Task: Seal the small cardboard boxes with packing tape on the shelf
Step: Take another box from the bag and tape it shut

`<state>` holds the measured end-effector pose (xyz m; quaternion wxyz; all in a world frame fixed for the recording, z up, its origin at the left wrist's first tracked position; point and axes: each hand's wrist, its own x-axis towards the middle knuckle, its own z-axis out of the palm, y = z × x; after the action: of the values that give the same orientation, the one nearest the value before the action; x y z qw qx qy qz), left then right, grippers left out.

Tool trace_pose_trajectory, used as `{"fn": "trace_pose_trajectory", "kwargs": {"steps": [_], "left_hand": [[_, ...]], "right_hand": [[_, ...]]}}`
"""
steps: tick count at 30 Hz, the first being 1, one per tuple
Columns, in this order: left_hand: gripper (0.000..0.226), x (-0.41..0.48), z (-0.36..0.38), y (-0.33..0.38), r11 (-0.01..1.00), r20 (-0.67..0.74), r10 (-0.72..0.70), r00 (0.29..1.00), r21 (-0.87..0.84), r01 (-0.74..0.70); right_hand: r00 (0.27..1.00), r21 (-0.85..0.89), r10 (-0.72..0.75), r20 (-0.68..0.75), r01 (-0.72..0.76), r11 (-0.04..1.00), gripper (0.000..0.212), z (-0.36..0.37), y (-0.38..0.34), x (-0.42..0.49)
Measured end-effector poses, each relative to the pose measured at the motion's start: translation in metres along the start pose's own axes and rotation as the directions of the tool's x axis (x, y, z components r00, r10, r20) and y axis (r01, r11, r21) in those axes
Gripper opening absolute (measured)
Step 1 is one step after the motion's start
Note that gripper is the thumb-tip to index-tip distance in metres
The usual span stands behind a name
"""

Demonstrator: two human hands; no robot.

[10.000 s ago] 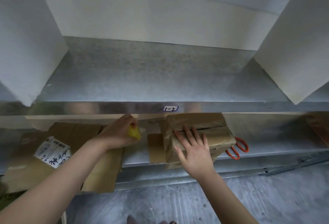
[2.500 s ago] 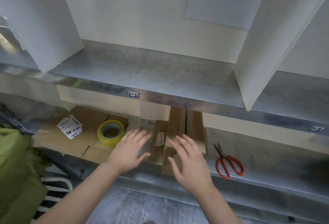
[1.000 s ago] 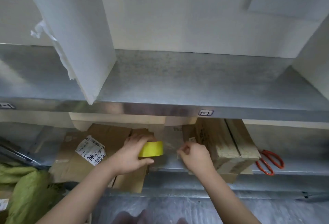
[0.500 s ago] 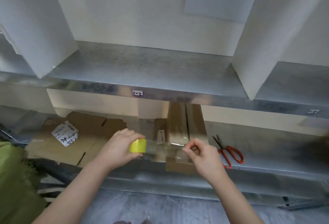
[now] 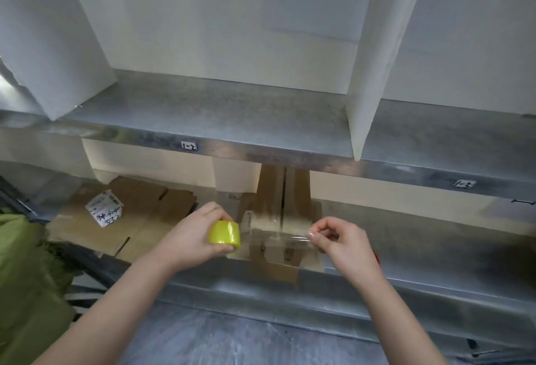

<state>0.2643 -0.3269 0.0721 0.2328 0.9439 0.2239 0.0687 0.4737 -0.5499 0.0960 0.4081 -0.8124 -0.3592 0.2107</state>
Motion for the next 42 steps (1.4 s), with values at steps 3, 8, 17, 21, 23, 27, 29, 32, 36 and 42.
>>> {"fn": "trace_pose_trajectory", "kwargs": {"steps": [3,8,17,21,23,27,29,32,36,42], "left_hand": [[0.050,0.014,0.003,0.001,0.999,-0.004,-0.023,1.000,0.036,0.023],[0.052,0.030,0.008,-0.010,0.969,-0.018,-0.060,0.998,0.239,0.062],[0.061,0.042,0.025,-0.026,0.990,0.152,-0.126,0.980,0.078,0.115],[0.060,0.055,0.031,-0.027,0.987,0.214,-0.158,0.964,0.072,0.146],[0.060,0.060,0.035,-0.026,0.986,0.254,-0.164,0.953,0.069,0.151],[0.059,0.064,0.046,-0.026,0.980,0.255,-0.175,0.951,0.138,0.143],[0.063,0.065,0.050,-0.024,0.977,0.214,-0.160,0.964,0.173,0.123],[0.067,0.068,0.051,-0.020,0.975,0.208,-0.126,0.970,0.207,0.082],[0.068,0.069,0.046,-0.025,0.977,0.244,-0.116,0.963,0.204,0.066],[0.067,0.067,0.042,-0.026,0.981,0.229,-0.141,0.963,0.160,0.106]], "right_hand": [[0.997,0.016,-0.036,-0.064,0.037,0.999,0.015,-0.003,-0.004,-0.008],[0.994,0.034,-0.079,-0.072,0.082,0.996,0.013,-0.007,0.002,-0.005],[0.976,0.097,0.216,-0.018,-0.214,0.972,0.013,0.010,0.065,0.047],[0.956,0.177,0.293,-0.004,-0.288,0.941,0.009,0.018,0.086,0.059],[0.943,0.214,0.331,0.020,-0.327,0.920,0.008,0.025,0.096,0.061],[0.913,0.361,0.401,0.070,-0.398,0.843,0.006,0.039,0.109,0.061],[0.900,0.446,0.426,0.092,-0.420,0.791,0.004,0.043,0.111,0.059],[0.880,0.606,0.462,0.107,-0.426,0.671,0.011,0.051,0.105,0.056],[0.912,0.500,0.408,-0.041,-0.335,0.798,0.018,0.063,0.089,0.048],[0.975,0.187,0.152,-0.163,-0.121,0.975,0.017,0.062,0.079,0.028]]}}
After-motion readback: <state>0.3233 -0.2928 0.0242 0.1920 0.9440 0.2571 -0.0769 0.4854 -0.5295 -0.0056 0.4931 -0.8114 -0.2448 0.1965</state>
